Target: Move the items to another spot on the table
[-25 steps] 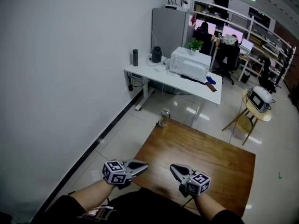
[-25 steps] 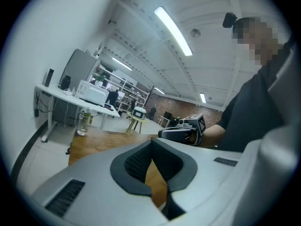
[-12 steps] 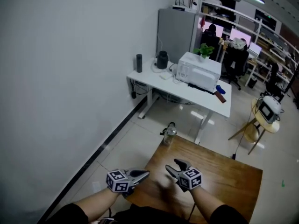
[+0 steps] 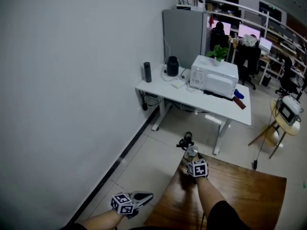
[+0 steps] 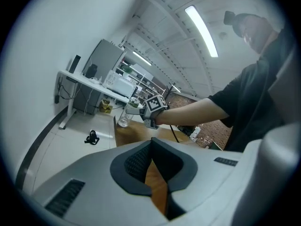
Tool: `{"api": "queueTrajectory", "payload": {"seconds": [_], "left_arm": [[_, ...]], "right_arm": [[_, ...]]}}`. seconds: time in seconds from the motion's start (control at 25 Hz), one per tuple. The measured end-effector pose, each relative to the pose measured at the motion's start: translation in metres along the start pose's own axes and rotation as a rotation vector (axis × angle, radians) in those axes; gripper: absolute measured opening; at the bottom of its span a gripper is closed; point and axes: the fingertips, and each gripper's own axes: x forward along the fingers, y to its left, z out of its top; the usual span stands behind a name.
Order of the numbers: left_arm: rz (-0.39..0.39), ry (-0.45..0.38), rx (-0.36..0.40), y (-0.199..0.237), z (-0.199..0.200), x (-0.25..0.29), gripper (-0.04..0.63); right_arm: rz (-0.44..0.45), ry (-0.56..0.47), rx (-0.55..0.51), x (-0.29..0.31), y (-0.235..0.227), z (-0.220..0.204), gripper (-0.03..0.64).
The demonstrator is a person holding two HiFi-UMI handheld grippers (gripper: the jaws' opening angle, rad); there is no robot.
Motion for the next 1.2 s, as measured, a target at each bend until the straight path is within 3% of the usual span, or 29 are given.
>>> {"api": "queueTrajectory", "payload": {"seconds": [0.2,0.4,0.6,0.72,0.96,1.2], "left_arm": [[0.019,0.015,-0.035,-0.003,-0.007,-0.015,-0.008],[0.022,0.013,-0.011,-0.006,0.003,-0.018,-0.008],[-0.044,0.005,0.052,-0.028,0.015,0.000,-0.008],[-0.102,0.004,0.029,-0.047,0.019,0.012,-0.008],[-0.191,0.052,0.095,-0.121,0.004,0.057,-0.008],[-0.203,0.026,0.122,-0.219,-0.027,0.120,-0.008]], "right_arm": [[0.017,-0.007,-0.044,0.023,0.003,0.006,0.411],[0.058,-0.019,-0.086,0.016,0.012,0.010,0.383],[0.068,-0.040,-0.079,-0.029,0.005,0.002,0.383],[0.071,-0.048,-0.058,-0.066,-0.001,-0.003,0.383],[0.096,-0.070,-0.078,-0.171,-0.027,-0.039,0.383],[0.127,-0.073,-0.087,-0.279,-0.070,-0.112,0.383]]}}
